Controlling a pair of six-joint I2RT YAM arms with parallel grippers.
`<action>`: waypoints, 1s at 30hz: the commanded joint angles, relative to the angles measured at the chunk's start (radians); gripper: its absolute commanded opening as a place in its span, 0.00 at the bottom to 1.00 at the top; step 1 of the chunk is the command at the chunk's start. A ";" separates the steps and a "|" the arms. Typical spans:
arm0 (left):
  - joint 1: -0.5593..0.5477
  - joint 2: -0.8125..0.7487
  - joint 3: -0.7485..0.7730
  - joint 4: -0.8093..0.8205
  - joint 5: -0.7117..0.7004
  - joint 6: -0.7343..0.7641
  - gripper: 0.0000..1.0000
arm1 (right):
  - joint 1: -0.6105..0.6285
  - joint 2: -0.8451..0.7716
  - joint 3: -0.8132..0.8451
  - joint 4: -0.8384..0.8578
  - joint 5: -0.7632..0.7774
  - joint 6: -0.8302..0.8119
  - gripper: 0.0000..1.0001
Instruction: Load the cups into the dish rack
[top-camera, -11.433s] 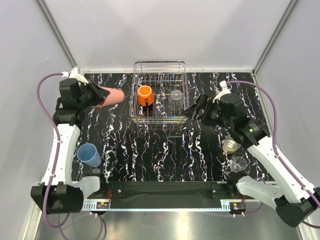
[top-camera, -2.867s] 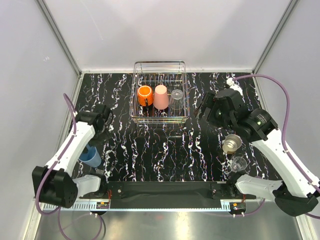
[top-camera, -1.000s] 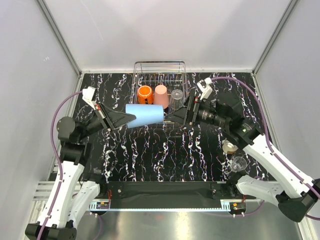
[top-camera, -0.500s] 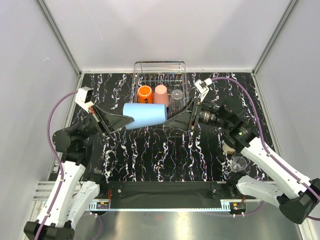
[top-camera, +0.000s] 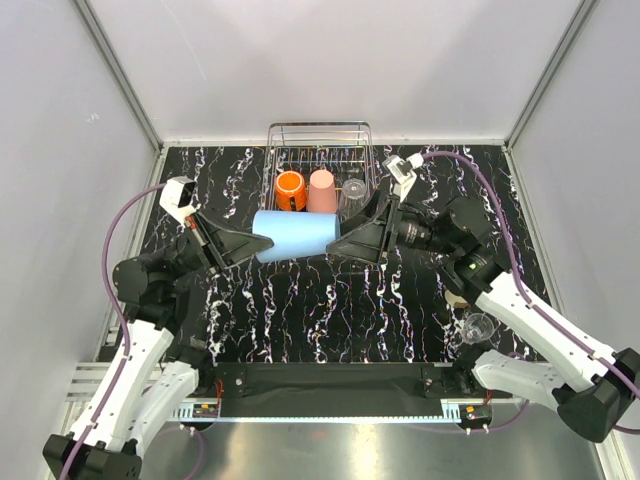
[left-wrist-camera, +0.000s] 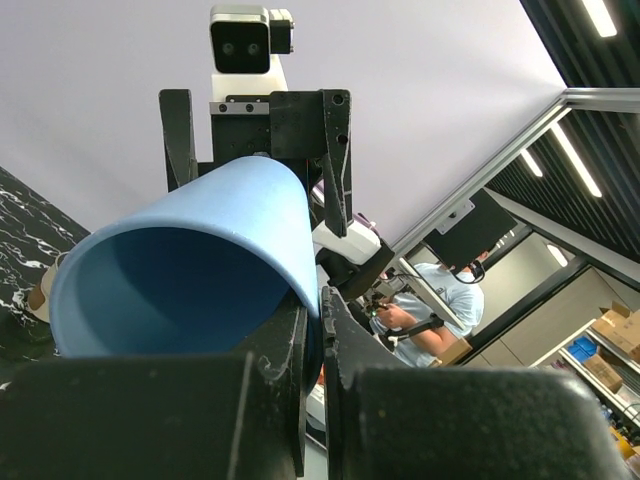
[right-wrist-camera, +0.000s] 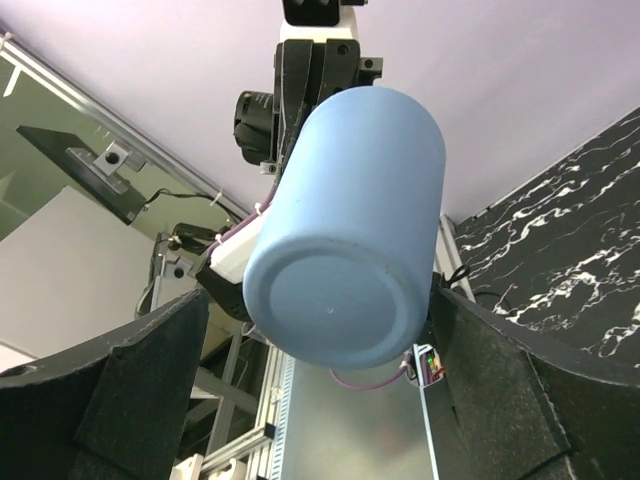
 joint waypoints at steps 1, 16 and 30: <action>-0.017 0.000 0.003 0.025 -0.042 0.026 0.00 | 0.023 0.021 0.019 0.071 -0.023 0.014 1.00; -0.074 0.013 -0.011 -0.035 -0.054 0.067 0.00 | 0.045 0.081 0.031 0.090 0.003 0.035 0.76; -0.072 -0.003 0.110 -0.604 -0.091 0.415 0.99 | 0.046 0.060 0.117 -0.260 0.175 -0.110 0.00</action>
